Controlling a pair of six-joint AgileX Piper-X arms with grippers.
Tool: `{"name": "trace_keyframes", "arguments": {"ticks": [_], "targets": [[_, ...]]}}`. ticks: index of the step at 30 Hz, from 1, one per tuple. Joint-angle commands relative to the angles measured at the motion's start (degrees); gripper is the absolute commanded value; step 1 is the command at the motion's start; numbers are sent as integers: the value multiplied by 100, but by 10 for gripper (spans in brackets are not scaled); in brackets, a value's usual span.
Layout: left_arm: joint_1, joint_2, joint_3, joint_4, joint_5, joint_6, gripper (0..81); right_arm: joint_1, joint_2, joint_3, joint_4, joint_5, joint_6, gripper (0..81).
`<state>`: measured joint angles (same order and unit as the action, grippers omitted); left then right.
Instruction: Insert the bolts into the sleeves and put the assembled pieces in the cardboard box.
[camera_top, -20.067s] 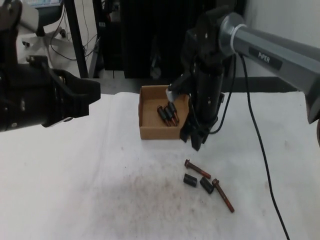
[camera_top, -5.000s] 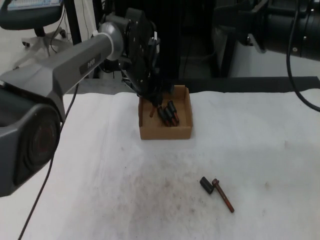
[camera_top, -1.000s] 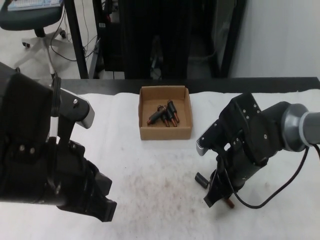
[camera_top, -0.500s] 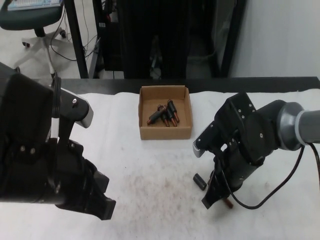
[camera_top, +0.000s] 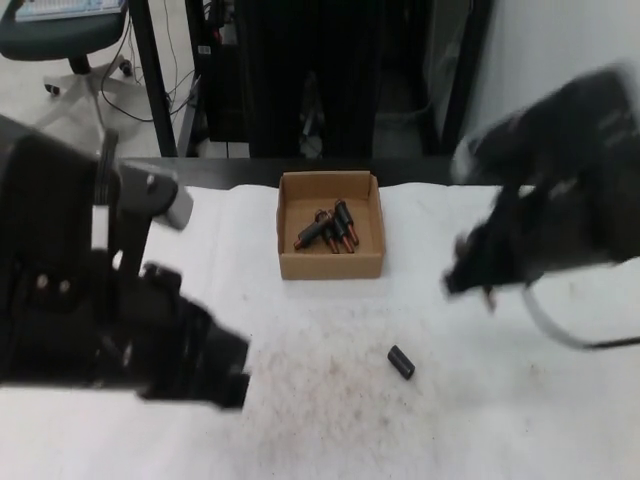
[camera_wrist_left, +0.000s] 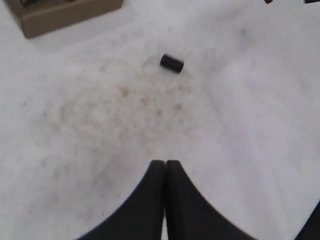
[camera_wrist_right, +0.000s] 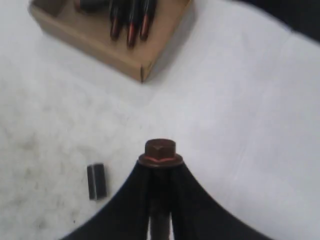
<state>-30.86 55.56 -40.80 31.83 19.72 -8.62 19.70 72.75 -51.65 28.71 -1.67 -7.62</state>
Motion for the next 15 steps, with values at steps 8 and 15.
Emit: {"name": "trace_keyframes", "arguments": {"ticks": [8, 15], "targets": [[-763, 1882, -605, -947, 664, -276, 3, -287, -1585, -24, 527, -84, 51, 8], [-1133, 3702, -2607, 404, 534, 434, 25, -318, -1826, -24, 1114, -84, 51, 8]]}}
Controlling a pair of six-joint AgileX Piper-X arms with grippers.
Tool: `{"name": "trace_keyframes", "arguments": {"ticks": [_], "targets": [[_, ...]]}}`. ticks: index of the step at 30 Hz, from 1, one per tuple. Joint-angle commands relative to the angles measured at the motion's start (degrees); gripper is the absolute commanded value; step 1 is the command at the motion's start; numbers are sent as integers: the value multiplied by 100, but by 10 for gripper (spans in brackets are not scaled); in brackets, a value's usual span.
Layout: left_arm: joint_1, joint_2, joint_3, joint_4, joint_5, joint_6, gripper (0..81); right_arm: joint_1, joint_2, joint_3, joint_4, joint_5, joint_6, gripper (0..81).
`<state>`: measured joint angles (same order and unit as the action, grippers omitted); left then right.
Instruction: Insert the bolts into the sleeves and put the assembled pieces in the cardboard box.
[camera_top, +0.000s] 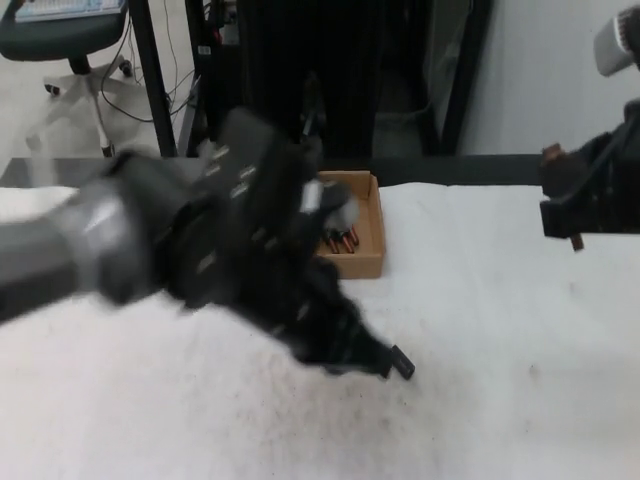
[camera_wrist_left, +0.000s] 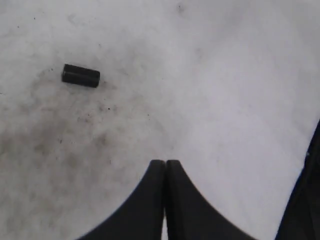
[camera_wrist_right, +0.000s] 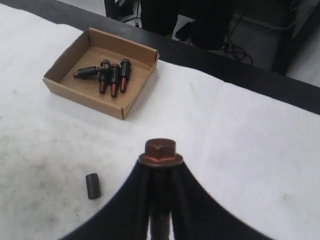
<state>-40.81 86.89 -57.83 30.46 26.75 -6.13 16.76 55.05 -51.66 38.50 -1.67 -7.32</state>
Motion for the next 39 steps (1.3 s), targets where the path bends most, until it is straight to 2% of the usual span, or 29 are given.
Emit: {"name": "trace_keyframes", "arguments": {"ticks": [1, 3, 6, 9, 14, 23, 28, 31, 35, 39], "targets": [[-163, 742, -1168, 703, -254, 139, 49, -25, -71, -22, 189, -84, 22, 8], [-217, 1155, -1751, 980, -428, -346, 145, -25, -71, -22, 273, -84, 22, 8], [-223, 1633, -2361, 1055, -767, -1904, 267, -25, -91, -22, 296, -84, 22, 8], [-242, 1956, -2538, 1055, -1018, -3418, 278, -25, -126, -22, 296, -84, 62, 8], [-462, 2371, -2535, 1344, -1178, -5292, 278, -25, -228, -22, 373, -84, 172, 8], [-1076, 2735, -2535, 419, -1589, -6664, 278, -25, -448, -22, 553, -84, 160, 8], [-1088, 2748, -2535, 487, -1981, -6859, 278, -25, -488, -22, 632, -84, 122, 8], [-1088, 2748, -2535, 487, -2231, -7381, 278, -25, -490, -22, 632, -84, 122, 8], [-1088, 2748, -2535, 487, -2851, -8170, 278, -25, -488, -22, 725, -84, 122, 8], [-1088, 2748, -2535, 610, -3495, -8224, 261, -43, -488, -22, 760, 286, 90, 8]]}}
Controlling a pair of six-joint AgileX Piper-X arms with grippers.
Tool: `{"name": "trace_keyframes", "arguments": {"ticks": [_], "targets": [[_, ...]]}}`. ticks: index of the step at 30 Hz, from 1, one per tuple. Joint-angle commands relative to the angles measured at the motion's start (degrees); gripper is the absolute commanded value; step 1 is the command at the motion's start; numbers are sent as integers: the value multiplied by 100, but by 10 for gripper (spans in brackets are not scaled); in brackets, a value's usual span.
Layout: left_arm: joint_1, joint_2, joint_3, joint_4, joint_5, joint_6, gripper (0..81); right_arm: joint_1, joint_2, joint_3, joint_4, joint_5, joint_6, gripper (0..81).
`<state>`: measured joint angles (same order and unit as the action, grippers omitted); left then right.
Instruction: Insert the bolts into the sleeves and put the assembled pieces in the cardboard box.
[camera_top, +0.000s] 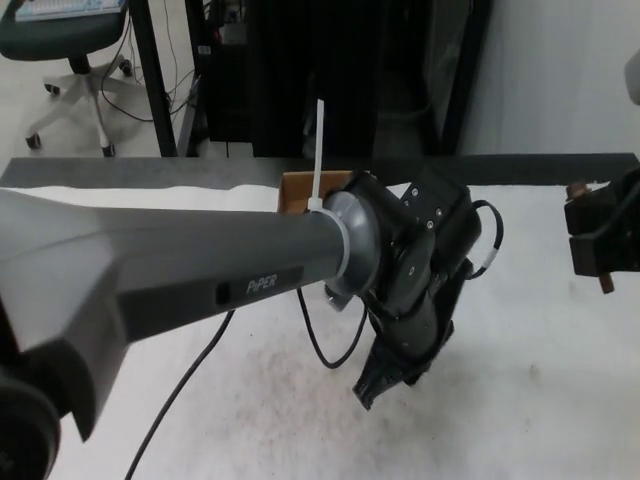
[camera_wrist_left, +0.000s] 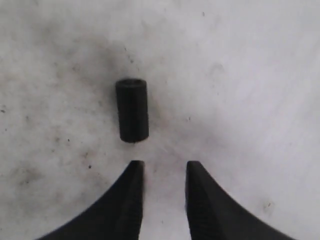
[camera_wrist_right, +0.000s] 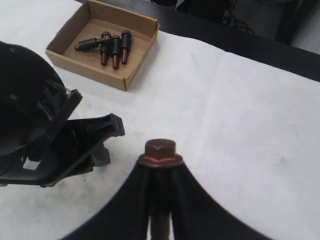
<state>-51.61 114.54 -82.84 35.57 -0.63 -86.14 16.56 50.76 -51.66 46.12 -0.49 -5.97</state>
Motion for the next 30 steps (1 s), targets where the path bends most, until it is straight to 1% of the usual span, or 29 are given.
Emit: {"name": "trace_keyframes", "arguments": {"ticks": [1, 3, 6, 8, 11, 13, 20, 26, 30], "targets": [[-7, -17, -34, 168, -882, -223, 242, -48, -59, -22, 12, 189, -50, 8], [18, 6, -34, 293, -1012, -144, 200, -122, -59, -22, 36, 187, -48, 8], [27, 98, -34, 311, -998, 112, 181, -325, -59, -22, -7, 187, -48, 8], [32, 192, -34, 185, -862, 280, 181, -530, -71, -22, -71, 187, -48, 8], [32, 348, -34, -203, -474, 401, 181, -736, -69, -121, -79, 187, -48, 8], [32, 426, -34, -359, -343, 388, 181, -750, -69, -233, -79, 187, -48, 8], [135, 433, -45, -390, -360, 388, 181, -774, -207, -513, -90, 187, -129, 8], [133, 462, -45, -277, -360, 388, 181, -819, -212, -559, -90, 187, -160, 8], [156, 458, -33, -277, -732, 388, 181, -819, -212, -556, -90, 187, -174, 8]]}}
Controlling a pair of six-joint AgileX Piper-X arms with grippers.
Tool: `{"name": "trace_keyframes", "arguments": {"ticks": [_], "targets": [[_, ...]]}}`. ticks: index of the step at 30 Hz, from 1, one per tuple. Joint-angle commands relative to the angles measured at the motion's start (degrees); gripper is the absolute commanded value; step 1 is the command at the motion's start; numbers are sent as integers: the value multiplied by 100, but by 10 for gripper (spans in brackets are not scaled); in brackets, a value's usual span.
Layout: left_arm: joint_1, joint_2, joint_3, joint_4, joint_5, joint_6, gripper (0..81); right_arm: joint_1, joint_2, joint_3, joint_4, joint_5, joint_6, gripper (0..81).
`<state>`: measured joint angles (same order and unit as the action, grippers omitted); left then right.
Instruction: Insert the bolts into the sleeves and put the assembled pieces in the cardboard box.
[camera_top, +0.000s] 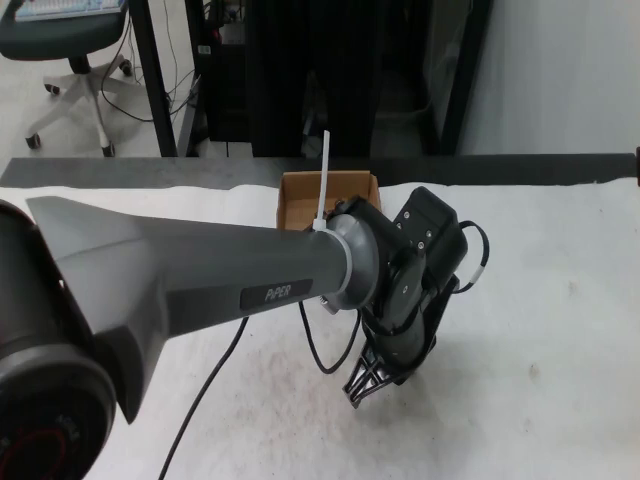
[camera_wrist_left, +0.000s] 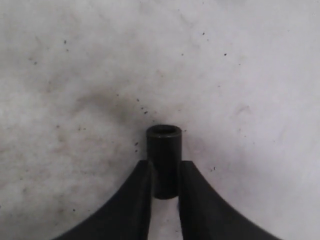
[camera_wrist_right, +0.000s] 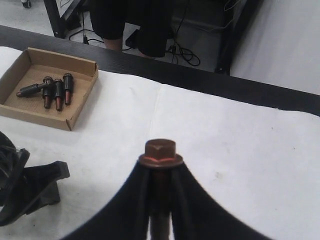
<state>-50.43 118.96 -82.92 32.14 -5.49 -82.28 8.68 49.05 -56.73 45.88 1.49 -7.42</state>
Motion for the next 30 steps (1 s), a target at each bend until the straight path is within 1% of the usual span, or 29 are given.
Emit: {"name": "trace_keyframes", "arguments": {"ticks": [1, 6, 11, 13, 17, 20, 21, 22, 24, 27, 30], "targets": [[51, 17, -25, 67, -271, 1, 181, -30, -52, -49, -67, -11, -27, 8], [231, 86, -25, 67, -184, 1, 183, -30, -56, -49, 43, -11, -27, 8], [383, 248, -25, 14, 486, 46, 185, -30, -56, -49, 58, -11, -27, 8], [413, 302, -25, -7, 614, 46, 185, -30, -56, -49, 58, -11, -27, 8], [412, 302, -25, 0, 597, 110, 185, -30, -56, -49, 59, -11, -43, 8], [418, 302, -25, 54, 598, 108, 184, -30, -56, -49, 59, -11, -220, 8], [418, 302, -25, 93, 598, 108, 176, -30, -56, -49, 59, -11, -225, 8], [432, 302, -25, 221, 611, 108, 142, -30, -71, -49, 59, -11, -225, 8], [455, 302, -25, 448, 652, 144, 5, -30, -72, -49, 59, -11, -225, 8], [495, 302, -25, 632, 673, 431, 2, -30, -72, -49, 59, -11, -225, 8], [551, 302, -66, 604, 836, 641, 3, -30, -72, -49, 59, -11, -225, 8]]}}
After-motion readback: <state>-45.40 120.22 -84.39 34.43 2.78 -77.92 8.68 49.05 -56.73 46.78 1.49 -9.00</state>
